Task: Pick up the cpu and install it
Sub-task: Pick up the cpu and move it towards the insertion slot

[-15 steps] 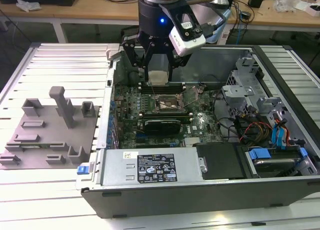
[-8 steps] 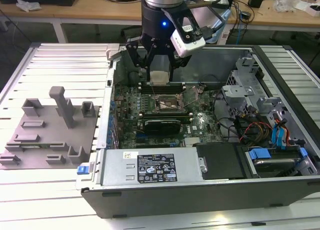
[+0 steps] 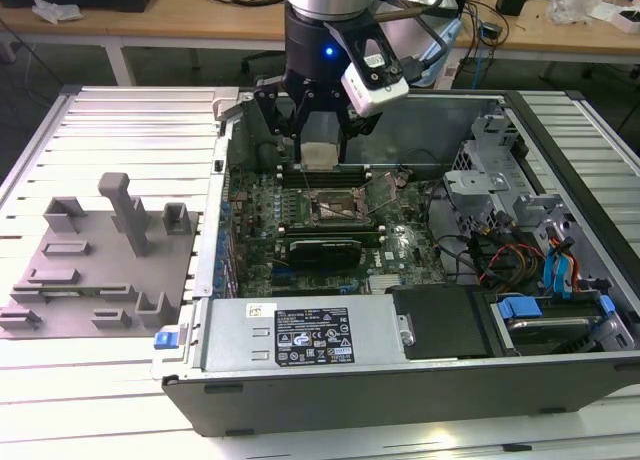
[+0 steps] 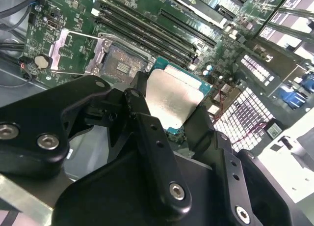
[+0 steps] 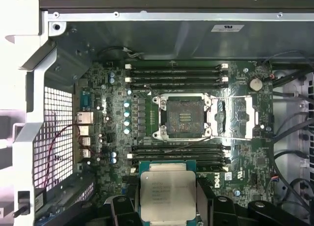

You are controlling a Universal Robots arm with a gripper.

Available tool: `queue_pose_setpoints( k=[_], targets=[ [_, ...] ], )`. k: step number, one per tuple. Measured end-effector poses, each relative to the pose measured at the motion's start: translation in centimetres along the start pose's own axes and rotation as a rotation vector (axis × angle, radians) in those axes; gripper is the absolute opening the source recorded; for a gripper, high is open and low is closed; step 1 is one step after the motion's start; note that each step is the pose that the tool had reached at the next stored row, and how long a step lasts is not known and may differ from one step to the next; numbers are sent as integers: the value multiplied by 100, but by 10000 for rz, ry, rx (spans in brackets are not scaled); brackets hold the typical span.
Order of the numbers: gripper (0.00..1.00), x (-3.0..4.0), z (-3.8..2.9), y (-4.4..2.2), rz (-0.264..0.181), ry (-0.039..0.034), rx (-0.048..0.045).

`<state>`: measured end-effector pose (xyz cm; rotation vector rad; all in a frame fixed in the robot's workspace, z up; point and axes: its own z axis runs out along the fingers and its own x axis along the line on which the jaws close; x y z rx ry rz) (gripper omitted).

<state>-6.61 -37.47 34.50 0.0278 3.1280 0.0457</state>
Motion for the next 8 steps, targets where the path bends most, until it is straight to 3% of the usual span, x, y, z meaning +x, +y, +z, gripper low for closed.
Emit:
queue_pose_setpoints(
  k=[8],
  targets=[
    [55,-12,122,61,1,26,1]
  ],
)
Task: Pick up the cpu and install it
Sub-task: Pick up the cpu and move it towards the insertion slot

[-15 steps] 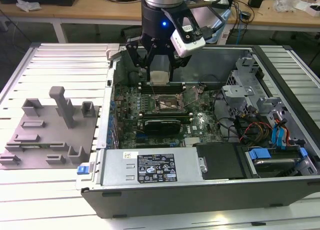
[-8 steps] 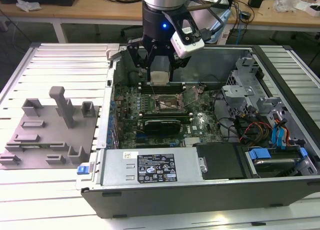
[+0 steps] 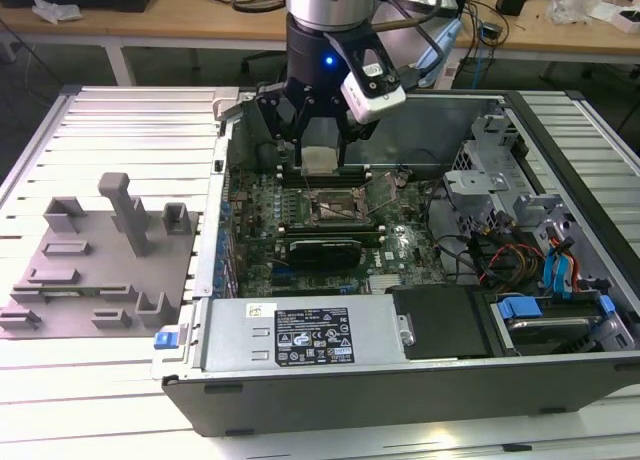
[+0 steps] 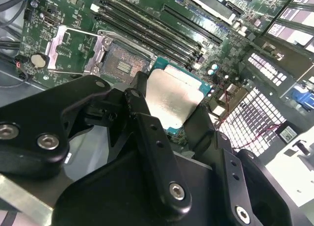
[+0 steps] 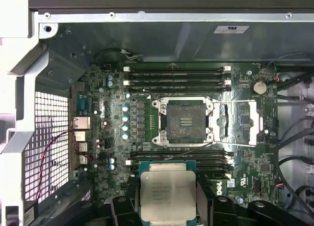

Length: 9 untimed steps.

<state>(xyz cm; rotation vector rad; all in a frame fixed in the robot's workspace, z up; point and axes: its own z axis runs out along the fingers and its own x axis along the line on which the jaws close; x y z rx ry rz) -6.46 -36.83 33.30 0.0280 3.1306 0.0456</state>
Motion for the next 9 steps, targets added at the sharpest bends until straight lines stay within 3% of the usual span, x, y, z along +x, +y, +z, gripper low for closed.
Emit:
queue_pose_setpoints(
  k=[9],
  targets=[
    [55,-4,53,27,0,6,1]
  ],
)
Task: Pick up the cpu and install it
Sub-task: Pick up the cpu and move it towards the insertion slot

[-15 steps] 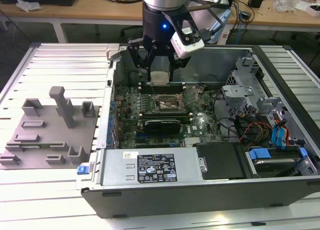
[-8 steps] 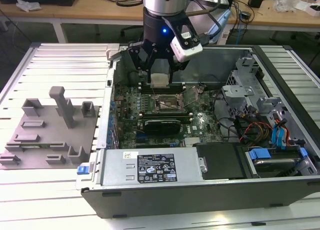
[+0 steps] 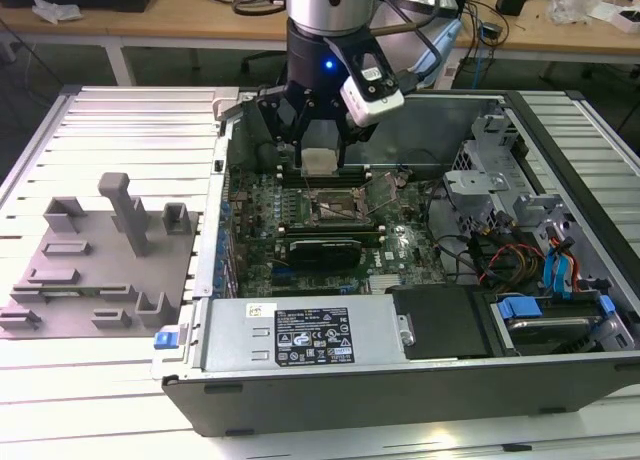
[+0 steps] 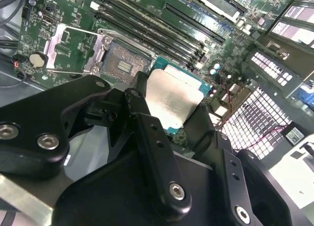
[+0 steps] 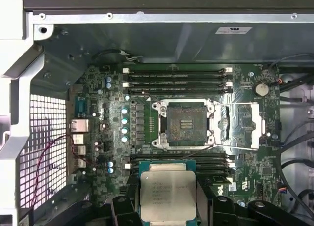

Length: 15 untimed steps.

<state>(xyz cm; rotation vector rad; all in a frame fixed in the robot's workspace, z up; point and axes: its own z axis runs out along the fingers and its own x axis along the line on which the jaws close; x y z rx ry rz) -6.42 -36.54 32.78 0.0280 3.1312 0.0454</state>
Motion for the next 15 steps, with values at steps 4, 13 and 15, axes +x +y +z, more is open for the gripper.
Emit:
queue_pose_setpoints(
  k=[4,13,15],
  targets=[
    [55,-12,68,51,-2,15,19],
    [55,-228,260,146,-2,135,64],
    [55,-229,287,156,-16,136,66]
  ],
)
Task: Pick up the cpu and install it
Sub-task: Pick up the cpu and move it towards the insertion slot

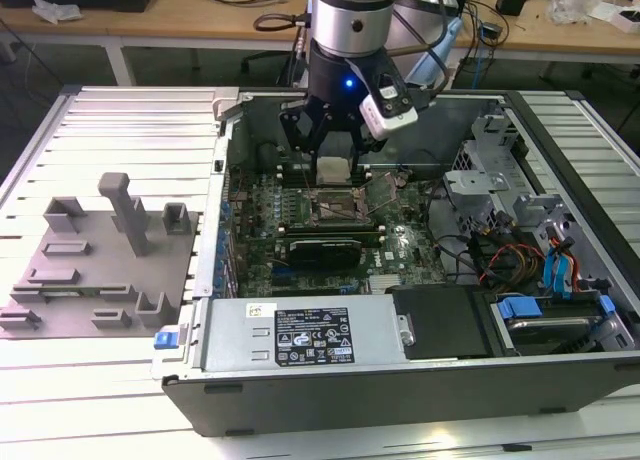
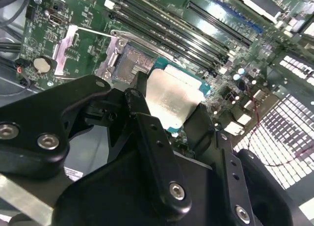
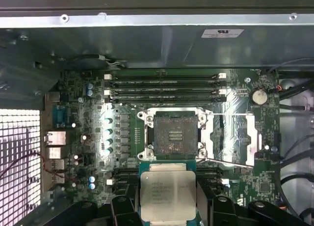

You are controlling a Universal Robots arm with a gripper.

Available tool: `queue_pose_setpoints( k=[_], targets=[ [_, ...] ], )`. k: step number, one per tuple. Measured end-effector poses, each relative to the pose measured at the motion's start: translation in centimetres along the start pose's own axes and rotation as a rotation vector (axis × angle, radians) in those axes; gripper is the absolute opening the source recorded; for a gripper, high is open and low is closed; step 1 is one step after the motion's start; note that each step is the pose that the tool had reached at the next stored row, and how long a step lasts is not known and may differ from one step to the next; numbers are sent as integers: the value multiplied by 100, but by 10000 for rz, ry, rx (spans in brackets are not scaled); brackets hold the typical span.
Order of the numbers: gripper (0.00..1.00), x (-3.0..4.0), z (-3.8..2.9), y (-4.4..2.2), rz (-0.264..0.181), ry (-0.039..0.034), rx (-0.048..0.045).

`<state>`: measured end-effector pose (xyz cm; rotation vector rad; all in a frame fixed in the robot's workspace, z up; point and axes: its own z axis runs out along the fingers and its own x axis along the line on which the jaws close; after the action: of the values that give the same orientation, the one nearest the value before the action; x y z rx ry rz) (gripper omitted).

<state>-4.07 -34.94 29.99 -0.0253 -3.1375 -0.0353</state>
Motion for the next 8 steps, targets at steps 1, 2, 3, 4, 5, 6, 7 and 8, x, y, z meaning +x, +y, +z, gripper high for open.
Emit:
queue_pose_setpoints(
  k=[1,2,3,4,5,6,7,8],
  targets=[
    [55,0,17,10,-9,0,-1],
    [55,-3,32,19,-18,0,-3],
    [55,-12,46,28,-25,0,-3],
    [55,-19,55,35,-30,0,-3],
    [55,-29,75,49,-38,0,-4],
    [55,-35,83,54,-48,-3,-5],
    [55,-39,89,59,-58,-10,-5],
    [55,-47,97,67,-76,-25,-4]
  ],
)
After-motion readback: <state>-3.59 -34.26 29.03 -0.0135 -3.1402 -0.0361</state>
